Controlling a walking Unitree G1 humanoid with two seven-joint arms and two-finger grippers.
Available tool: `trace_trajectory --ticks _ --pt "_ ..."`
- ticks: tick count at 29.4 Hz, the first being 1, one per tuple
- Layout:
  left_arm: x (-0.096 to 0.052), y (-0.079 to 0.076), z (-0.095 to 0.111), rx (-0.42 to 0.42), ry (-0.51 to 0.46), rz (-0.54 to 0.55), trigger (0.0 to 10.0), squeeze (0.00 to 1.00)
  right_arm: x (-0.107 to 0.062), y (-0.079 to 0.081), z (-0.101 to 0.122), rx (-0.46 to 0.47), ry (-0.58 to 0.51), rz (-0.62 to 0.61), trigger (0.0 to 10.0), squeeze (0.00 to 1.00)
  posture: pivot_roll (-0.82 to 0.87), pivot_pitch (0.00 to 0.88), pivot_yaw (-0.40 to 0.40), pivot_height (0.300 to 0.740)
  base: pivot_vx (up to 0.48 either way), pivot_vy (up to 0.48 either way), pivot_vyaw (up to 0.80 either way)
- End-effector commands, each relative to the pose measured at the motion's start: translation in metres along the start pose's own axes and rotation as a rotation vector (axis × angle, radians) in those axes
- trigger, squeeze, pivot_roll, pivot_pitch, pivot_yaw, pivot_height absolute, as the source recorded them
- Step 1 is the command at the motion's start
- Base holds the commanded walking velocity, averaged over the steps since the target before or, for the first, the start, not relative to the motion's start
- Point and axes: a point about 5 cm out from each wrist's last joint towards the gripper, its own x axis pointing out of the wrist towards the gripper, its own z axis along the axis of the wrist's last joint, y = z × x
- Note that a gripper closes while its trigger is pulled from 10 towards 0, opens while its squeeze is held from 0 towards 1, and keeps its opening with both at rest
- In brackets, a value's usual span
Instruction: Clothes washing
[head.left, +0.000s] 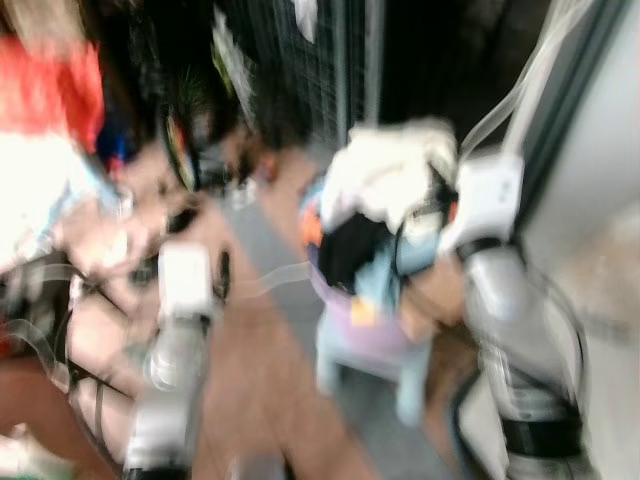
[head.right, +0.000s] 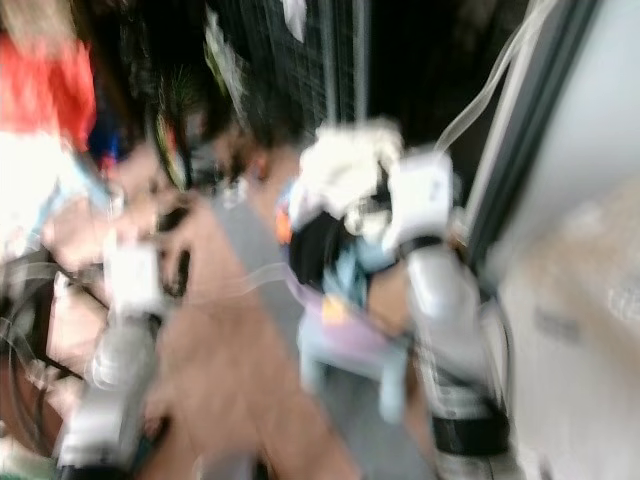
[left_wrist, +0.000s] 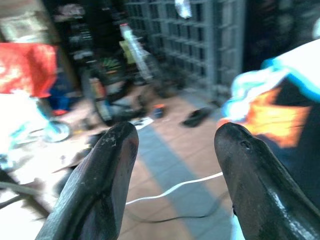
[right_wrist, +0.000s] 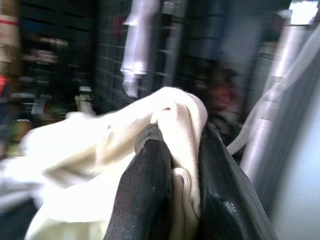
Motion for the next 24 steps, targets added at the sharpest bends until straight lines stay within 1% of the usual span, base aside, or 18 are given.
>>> trace_trajectory --ticks 1,8,11,12,13,15,24 --pt "0.002 0.011 0.005 0.013 -0.017 0.023 10.0 0.0 0.004 0.008 0.008 0.01 -0.032 0.012 10.0 0.0 -0.08 0.031 0.097 0.74 0.0 0.0 -0.8" --pt "0.001 0.01 0.005 -0.006 -0.015 0.003 10.0 0.0 0.004 -0.002 0.003 -0.041 -0.004 -0.05 10.0 0.0 -0.08 0.033 0.096 0.74 0.0 0.0 -0.8" --pt "0.0 0.01 0.005 -0.008 -0.024 -0.008 10.0 0.0 0.003 -0.011 -0.003 -0.091 0.033 -0.11 10.0 0.0 -0.08 0.033 0.096 0.74 0.0 0.0 -0.8" --pt "0.0 0.01 0.006 -0.005 -0.026 -0.013 10.0 0.0 0.003 -0.017 -0.008 -0.106 0.061 -0.146 10.0 0.0 -0.08 0.033 0.096 0.74 0.0 0.0 -0.8" --pt "0.0 0.01 0.006 -0.004 -0.026 -0.013 10.0 0.0 0.003 -0.019 -0.009 -0.097 0.067 -0.153 10.0 0.0 -0.08 0.031 0.095 0.74 0.0 0.0 -0.8" --pt "0.0 0.01 0.006 -0.004 -0.025 -0.011 10.0 0.0 0.003 -0.02 -0.01 -0.085 0.071 -0.156 10.0 0.0 -0.08 0.03 0.096 0.74 0.0 0.0 -0.8" --pt "0.001 0.009 0.005 -0.009 -0.024 -0.018 10.0 0.0 0.003 -0.022 -0.01 -0.111 0.067 -0.175 10.0 0.0 -0.08 0.028 0.099 0.74 0.0 0.0 -0.8"
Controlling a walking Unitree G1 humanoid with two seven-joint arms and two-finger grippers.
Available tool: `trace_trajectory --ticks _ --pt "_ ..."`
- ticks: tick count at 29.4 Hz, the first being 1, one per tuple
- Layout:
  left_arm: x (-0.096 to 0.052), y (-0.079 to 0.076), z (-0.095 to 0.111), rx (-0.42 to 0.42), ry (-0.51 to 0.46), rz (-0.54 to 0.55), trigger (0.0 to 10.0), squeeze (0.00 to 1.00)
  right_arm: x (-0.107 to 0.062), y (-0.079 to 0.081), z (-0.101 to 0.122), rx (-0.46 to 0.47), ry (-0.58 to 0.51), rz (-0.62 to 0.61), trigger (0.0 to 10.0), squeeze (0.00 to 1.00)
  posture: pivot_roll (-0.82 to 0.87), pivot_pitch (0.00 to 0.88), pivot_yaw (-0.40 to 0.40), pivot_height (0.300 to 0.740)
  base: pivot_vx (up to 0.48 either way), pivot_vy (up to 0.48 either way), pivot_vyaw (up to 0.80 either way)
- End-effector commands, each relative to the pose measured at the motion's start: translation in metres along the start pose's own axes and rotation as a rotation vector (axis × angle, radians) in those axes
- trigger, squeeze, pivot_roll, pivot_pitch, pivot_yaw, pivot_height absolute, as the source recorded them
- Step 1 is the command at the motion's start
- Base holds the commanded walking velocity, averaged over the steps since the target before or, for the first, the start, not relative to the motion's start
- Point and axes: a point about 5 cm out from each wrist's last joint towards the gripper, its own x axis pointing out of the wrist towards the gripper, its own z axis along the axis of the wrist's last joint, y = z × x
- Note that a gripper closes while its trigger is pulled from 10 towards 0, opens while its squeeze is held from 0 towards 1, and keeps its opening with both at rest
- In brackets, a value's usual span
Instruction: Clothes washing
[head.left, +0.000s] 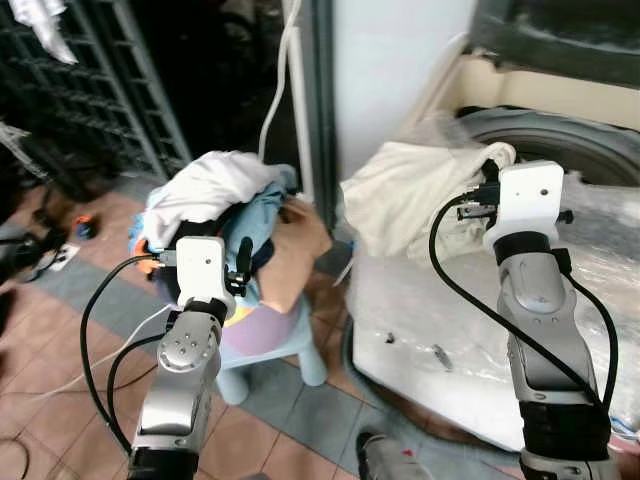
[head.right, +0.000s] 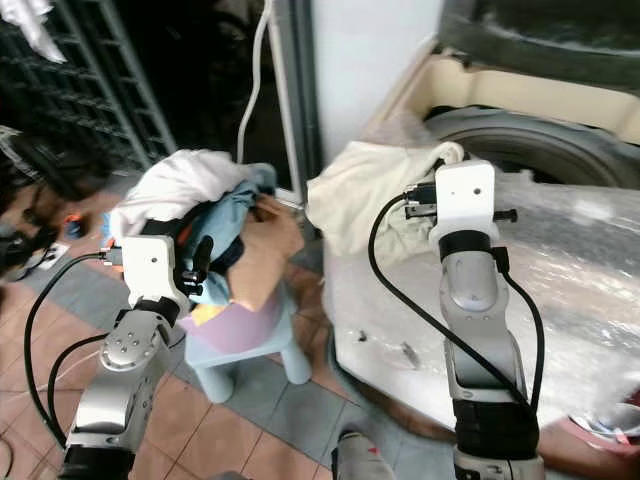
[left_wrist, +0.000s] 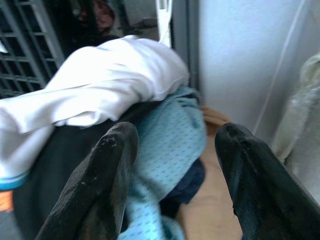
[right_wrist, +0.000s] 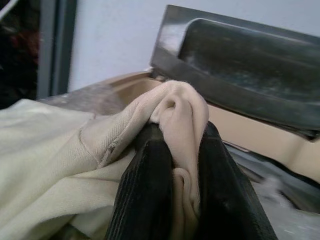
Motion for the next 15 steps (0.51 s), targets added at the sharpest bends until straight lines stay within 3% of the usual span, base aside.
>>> trace_trajectory --ticks 1,9,15 --pt "0.0 0.007 0.001 0.01 -0.002 0.016 10.0 0.0 0.002 0.001 0.002 -0.003 -0.004 -0.012 10.0 0.0 -0.08 0.028 0.1 0.74 0.0 0.0 -0.8" --pt "0.0 0.005 0.003 -0.017 -0.025 0.001 10.0 0.0 0.005 0.002 0.003 -0.03 -0.025 -0.001 10.0 0.0 -0.09 0.024 0.098 0.74 0.0 0.0 -0.8" --pt "0.001 0.005 0.004 -0.017 -0.032 0.005 10.0 0.0 0.02 0.006 0.012 -0.04 -0.076 0.058 10.0 0.0 -0.09 0.029 0.098 0.74 0.312 0.0 -0.8"
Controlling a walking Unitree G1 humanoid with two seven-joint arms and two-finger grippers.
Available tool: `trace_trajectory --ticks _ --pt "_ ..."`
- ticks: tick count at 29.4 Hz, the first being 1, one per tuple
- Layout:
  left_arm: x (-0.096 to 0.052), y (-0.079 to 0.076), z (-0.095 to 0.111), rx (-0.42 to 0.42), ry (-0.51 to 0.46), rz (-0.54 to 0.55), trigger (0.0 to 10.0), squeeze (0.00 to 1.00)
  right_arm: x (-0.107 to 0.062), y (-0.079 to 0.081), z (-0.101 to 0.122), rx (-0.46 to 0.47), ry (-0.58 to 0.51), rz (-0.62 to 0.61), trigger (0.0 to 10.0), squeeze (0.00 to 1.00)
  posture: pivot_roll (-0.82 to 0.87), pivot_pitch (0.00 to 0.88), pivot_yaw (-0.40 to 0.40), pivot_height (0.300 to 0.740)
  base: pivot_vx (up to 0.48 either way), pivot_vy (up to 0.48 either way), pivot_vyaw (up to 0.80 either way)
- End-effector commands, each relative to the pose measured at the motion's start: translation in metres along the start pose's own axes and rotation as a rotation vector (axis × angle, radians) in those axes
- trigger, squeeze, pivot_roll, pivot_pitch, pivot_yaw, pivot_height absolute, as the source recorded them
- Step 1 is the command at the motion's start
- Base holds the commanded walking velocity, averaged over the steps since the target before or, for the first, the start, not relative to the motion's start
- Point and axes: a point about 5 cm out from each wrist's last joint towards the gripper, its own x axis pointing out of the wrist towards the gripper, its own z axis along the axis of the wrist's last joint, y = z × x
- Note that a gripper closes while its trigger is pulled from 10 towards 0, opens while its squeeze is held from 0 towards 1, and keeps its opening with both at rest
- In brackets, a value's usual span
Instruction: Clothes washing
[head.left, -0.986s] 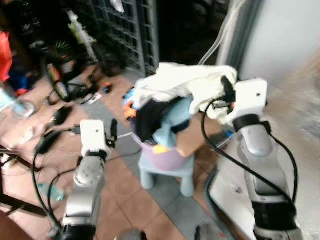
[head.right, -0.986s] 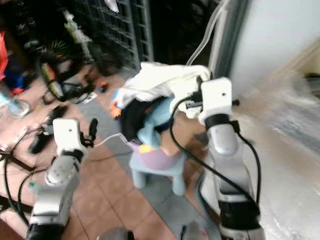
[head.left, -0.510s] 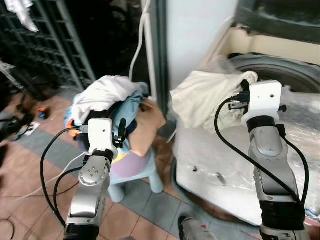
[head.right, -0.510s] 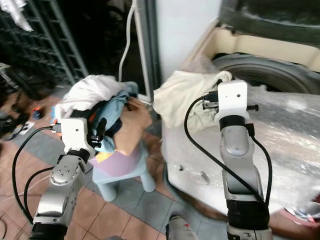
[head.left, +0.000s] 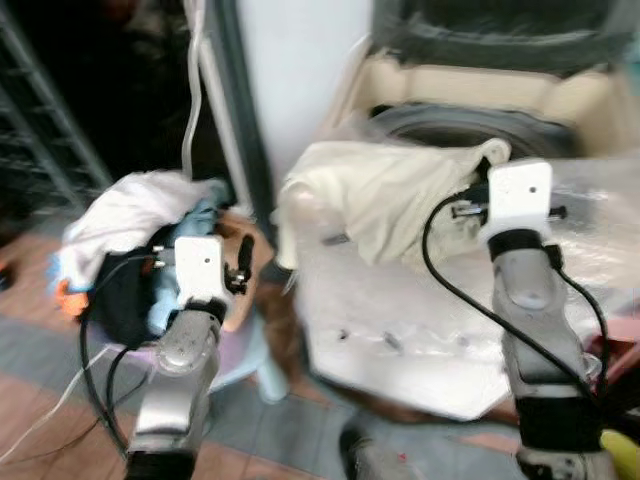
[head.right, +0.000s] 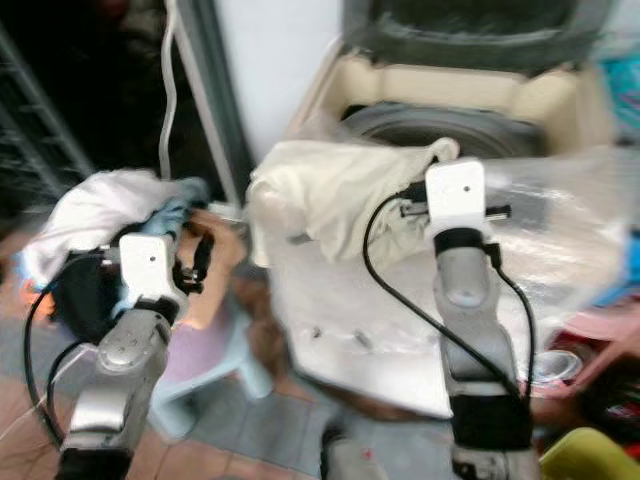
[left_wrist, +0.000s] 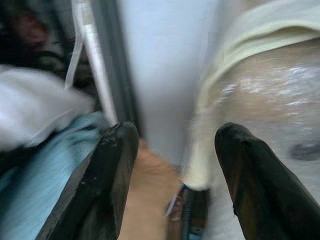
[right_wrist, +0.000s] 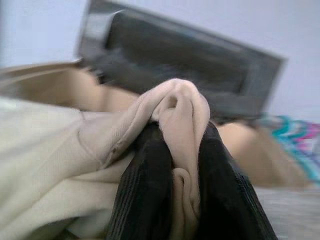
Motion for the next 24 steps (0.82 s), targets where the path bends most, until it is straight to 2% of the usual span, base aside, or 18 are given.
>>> trace_trajectory --ticks 1,3,8,13,14,17,20,21,23,24 --pt "0.001 0.002 0.002 0.001 -0.009 0.012 10.0 0.0 0.013 0.002 0.009 0.012 -0.043 0.044 10.0 0.0 -0.09 0.029 0.098 0.74 0.0 0.0 -0.8" --pt "0.001 0.002 0.002 0.005 -0.003 0.016 10.0 0.0 0.018 0.005 0.012 0.013 -0.059 0.076 10.0 0.0 -0.09 0.029 0.098 0.74 0.0 0.0 -0.8" --pt "0.003 0.001 0.002 0.005 0.0 0.021 10.0 0.0 0.044 0.02 0.031 0.021 -0.143 0.234 10.0 0.0 -0.09 0.031 0.098 0.74 0.0 0.0 -0.6" --pt "0.004 0.001 0.004 -0.006 -0.018 0.027 10.0 0.0 0.062 0.038 0.052 0.017 -0.228 0.396 10.0 0.0 -0.08 0.033 0.087 0.74 0.0 0.0 0.0" --pt "0.004 0.002 0.004 -0.006 -0.013 0.036 10.0 0.0 0.067 0.048 0.06 0.034 -0.241 0.472 10.0 0.0 -0.08 0.033 0.087 0.74 0.0 0.0 0.0" --pt "0.003 0.003 0.003 -0.001 -0.002 0.053 10.0 0.0 0.073 0.062 0.066 0.032 -0.227 0.584 10.0 0.0 -0.08 0.039 0.081 0.74 0.0 0.0 0.0" --pt "0.004 0.003 0.003 0.0 -0.003 0.053 10.0 0.0 0.084 0.07 0.073 0.037 -0.197 0.609 10.0 0.0 -0.08 0.043 0.082 0.74 0.0 0.0 0.0" --pt "0.005 0.002 0.003 0.0 -0.005 0.043 10.0 0.0 0.101 0.073 0.084 0.052 -0.157 0.575 10.0 0.0 -0.08 0.041 0.08 0.74 0.0 0.0 0.0" --pt "0.005 0.001 0.004 -0.001 -0.01 0.037 10.0 0.0 0.111 0.069 0.095 0.071 -0.145 0.529 10.0 0.0 -0.08 0.041 0.079 0.74 0.0 0.0 0.0" --pt "0.006 0.0 0.005 0.0 -0.013 0.037 10.0 0.0 0.123 0.058 0.109 0.113 -0.141 0.437 10.0 0.0 -0.08 0.038 0.074 0.74 0.0 0.0 0.0"
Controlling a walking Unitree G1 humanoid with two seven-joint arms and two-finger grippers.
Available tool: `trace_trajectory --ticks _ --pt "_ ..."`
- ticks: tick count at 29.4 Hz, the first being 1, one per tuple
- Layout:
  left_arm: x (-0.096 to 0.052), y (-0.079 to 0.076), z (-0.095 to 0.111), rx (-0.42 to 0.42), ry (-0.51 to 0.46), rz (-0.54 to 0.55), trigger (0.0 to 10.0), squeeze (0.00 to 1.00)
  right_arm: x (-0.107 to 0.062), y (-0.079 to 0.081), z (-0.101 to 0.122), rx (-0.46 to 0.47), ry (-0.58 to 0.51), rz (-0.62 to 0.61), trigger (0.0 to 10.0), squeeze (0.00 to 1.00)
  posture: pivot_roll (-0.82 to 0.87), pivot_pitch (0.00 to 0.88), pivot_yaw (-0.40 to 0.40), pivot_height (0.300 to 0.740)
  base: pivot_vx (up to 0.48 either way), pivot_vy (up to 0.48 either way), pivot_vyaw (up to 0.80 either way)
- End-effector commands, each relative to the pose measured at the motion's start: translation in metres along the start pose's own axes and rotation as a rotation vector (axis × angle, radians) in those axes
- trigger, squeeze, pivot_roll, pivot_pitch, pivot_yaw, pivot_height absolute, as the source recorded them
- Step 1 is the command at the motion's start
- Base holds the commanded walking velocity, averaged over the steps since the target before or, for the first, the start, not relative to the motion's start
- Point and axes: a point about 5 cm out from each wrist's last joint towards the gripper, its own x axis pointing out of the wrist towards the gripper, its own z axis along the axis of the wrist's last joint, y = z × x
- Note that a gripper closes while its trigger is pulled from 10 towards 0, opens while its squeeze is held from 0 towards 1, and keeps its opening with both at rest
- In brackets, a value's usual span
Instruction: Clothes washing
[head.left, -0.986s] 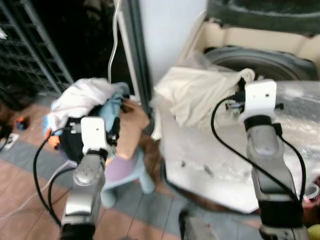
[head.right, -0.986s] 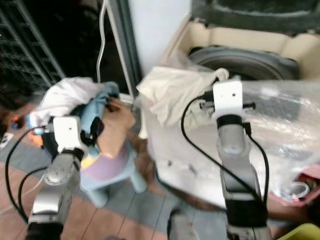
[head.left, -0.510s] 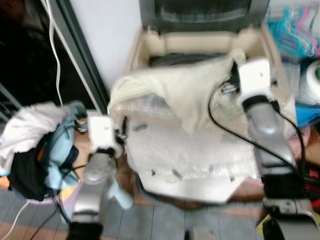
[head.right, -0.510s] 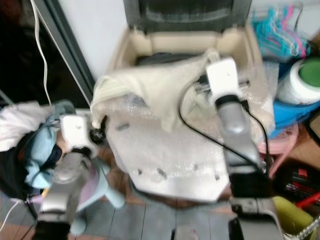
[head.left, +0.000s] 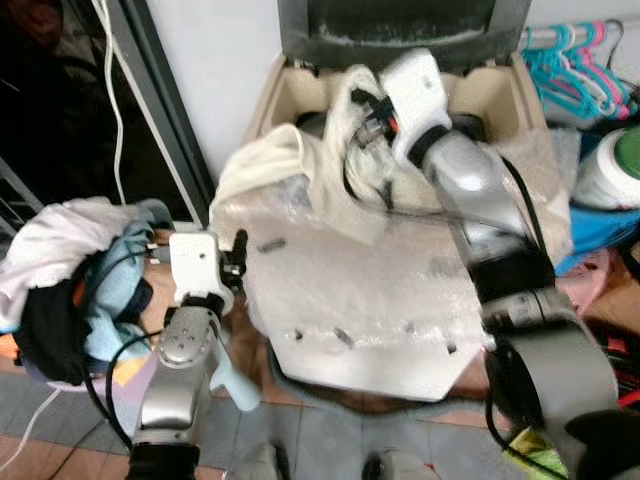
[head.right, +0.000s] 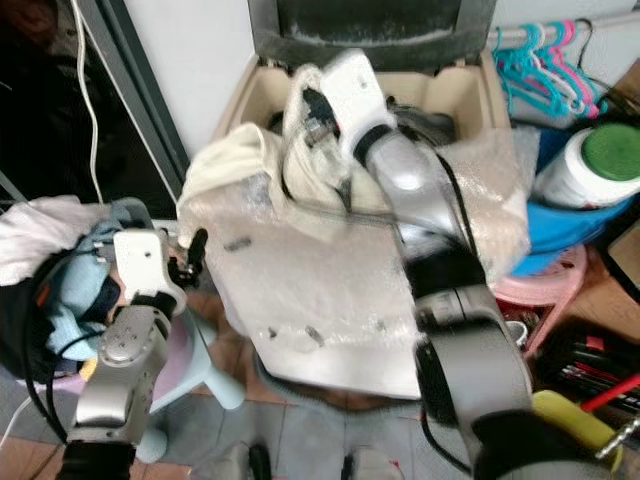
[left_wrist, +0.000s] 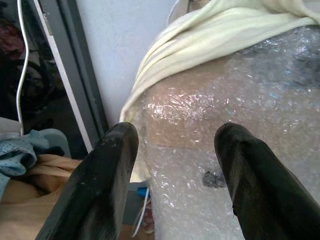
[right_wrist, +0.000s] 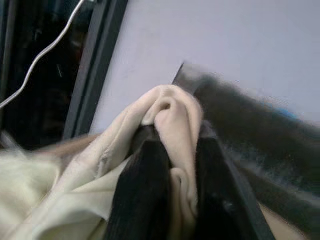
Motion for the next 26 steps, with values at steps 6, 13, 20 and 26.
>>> trace_trajectory --ticks 6,13,20,26 --pt "0.001 0.005 0.001 0.013 -0.003 0.033 10.0 0.0 0.0 -0.063 0.066 -0.037 -0.257 -0.377 10.0 0.0 -0.07 0.038 0.063 0.74 0.0 0.0 0.0" --pt "0.0 0.006 0.004 0.012 -0.008 0.072 10.0 0.0 0.003 -0.028 -0.008 0.063 0.057 -0.252 10.0 0.0 -0.05 0.064 0.057 0.74 0.0 0.0 0.0" --pt "-0.006 0.008 -0.001 0.021 0.018 0.072 10.0 0.0 -0.027 -0.001 -0.073 0.25 0.185 -0.168 10.0 0.0 -0.05 0.064 0.07 0.74 0.0 0.0 0.0" --pt "-0.004 0.01 -0.003 0.034 0.026 0.057 10.0 0.0 -0.062 0.002 -0.083 0.24 0.147 -0.186 10.0 1.0 -0.06 0.049 0.083 0.74 0.0 0.0 0.0"
